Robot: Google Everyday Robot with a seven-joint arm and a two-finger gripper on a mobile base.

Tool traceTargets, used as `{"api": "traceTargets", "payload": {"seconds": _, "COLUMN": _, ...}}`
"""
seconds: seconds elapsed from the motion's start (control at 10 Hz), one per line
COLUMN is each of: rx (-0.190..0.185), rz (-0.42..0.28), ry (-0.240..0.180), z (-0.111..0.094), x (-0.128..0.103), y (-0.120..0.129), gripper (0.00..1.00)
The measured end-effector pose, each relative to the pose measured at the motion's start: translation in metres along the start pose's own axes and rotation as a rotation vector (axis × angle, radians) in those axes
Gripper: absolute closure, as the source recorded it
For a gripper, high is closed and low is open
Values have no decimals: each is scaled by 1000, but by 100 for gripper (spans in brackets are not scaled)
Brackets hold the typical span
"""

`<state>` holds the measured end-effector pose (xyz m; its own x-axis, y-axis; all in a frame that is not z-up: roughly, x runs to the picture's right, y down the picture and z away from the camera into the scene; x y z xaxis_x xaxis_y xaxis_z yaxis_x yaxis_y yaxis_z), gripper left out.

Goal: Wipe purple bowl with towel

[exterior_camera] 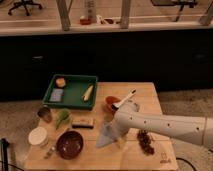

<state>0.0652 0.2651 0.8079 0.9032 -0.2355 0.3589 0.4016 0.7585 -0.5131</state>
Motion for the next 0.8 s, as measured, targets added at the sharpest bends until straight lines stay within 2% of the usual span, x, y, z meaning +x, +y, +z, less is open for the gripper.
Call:
{"api": "traceTargets", "payload": {"seconds": 0.3, "rx": 6, "rz": -39, "ry": -8, "z": -2, "x": -8, "y": -5, "gripper": 20}}
{"api": "traceTargets", "payload": {"seconds": 0.5, "rx": -13, "rz": -73, "ry": -15, "z": 3, "x": -15, "y": -13, "gripper": 23}}
{"api": "traceTargets", "payload": {"seconds": 0.7, "rx": -29, "rz": -93, "ry": -15, "z": 6, "x": -18, "y": -18, "gripper": 37}}
{"api": "traceTargets", "payload": {"seconds": 0.8, "rx": -44, "rz": -104, "ry": -17, "z": 9, "x": -20, "y": -20, "gripper": 51}}
